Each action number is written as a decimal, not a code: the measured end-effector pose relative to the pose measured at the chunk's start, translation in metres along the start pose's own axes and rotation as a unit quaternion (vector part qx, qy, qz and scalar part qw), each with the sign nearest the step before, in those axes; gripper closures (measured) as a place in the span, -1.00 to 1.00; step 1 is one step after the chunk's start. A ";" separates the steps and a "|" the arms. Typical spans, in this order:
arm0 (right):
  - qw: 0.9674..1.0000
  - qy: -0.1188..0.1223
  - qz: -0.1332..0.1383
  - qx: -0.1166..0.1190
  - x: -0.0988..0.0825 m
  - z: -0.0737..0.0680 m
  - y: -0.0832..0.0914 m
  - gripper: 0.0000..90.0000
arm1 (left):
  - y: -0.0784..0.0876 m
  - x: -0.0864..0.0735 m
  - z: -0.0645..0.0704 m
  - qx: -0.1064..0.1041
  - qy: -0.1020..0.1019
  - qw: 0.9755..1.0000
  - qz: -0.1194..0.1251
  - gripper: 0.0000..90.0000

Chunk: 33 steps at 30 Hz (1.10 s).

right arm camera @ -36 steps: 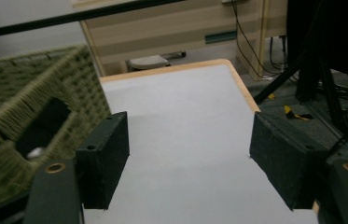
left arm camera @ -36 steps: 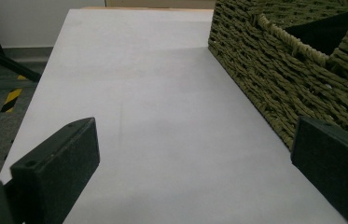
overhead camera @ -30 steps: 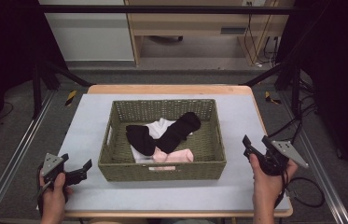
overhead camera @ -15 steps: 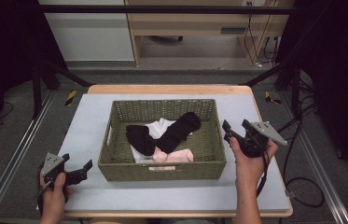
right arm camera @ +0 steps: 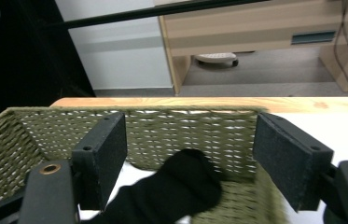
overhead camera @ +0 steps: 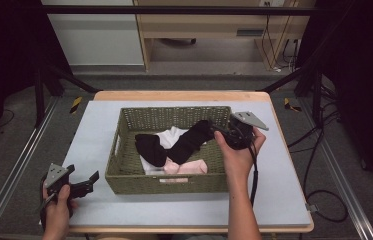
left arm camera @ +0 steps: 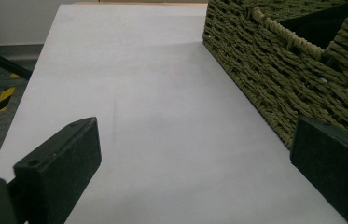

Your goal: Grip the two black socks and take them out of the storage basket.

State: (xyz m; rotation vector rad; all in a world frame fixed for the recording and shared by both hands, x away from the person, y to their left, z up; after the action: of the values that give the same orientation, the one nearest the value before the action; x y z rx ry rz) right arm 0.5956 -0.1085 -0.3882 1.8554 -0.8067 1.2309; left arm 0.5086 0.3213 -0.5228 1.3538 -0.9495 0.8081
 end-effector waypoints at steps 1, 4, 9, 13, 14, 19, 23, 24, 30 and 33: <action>1.000 -0.001 -0.004 0.004 0.001 -0.003 -0.004 -0.41 | 0.000 0.000 0.000 0.000 -0.001 1.000 0.002 -0.96; 1.000 0.003 -0.016 0.004 0.001 -0.006 -0.019 -0.41 | 0.001 0.000 0.000 0.001 -0.001 1.000 0.003 -0.96; 1.000 0.001 -0.027 0.003 -0.001 -0.008 -0.034 -0.42 | 0.000 0.000 0.001 0.001 -0.002 1.000 0.001 -0.95; 0.998 -0.002 -0.058 0.005 -0.017 -0.004 -0.054 -0.30 | 0.000 0.000 0.000 -0.001 0.000 1.000 0.001 -0.95; 0.998 -0.003 -0.061 0.003 -0.019 -0.002 -0.056 -0.29 | 0.000 0.000 0.000 -0.001 0.000 1.000 0.001 -0.95; 0.995 -0.008 -0.096 -0.027 -0.037 0.017 -0.073 -0.20 | 0.000 0.000 0.000 0.001 -0.001 1.000 0.001 -0.95; 0.991 0.017 -0.121 -0.054 -0.053 0.028 -0.085 -0.06 | 0.000 0.000 0.000 0.000 0.000 1.000 0.002 -0.95; 0.990 0.032 -0.117 -0.065 -0.053 0.031 -0.087 -0.06 | 0.001 0.000 0.000 0.000 0.000 1.000 0.003 -0.95; 0.986 0.064 -0.129 -0.084 -0.058 0.038 -0.103 0.05 | 0.000 0.000 0.000 -0.001 0.000 1.000 0.003 -0.95; 0.986 0.043 -0.135 -0.092 -0.066 0.042 -0.107 0.07 | 0.000 0.000 0.000 -0.002 0.000 1.000 0.002 -0.95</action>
State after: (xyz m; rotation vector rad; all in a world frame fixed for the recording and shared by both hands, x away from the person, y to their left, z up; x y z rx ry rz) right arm 0.6808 -0.0824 -0.4865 1.6866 -0.5791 1.0219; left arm 0.5083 0.3215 -0.5224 1.3493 -0.9530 0.8092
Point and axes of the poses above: each handheld gripper's, and its own axes: y roughly backward along the jaws, x roughly out of its top, z roughly to its right, the point moved 10 cm from there along -y, roughly forward along the jaws, and after that the axes turned 14 degrees about x, right-handed, at the moved point
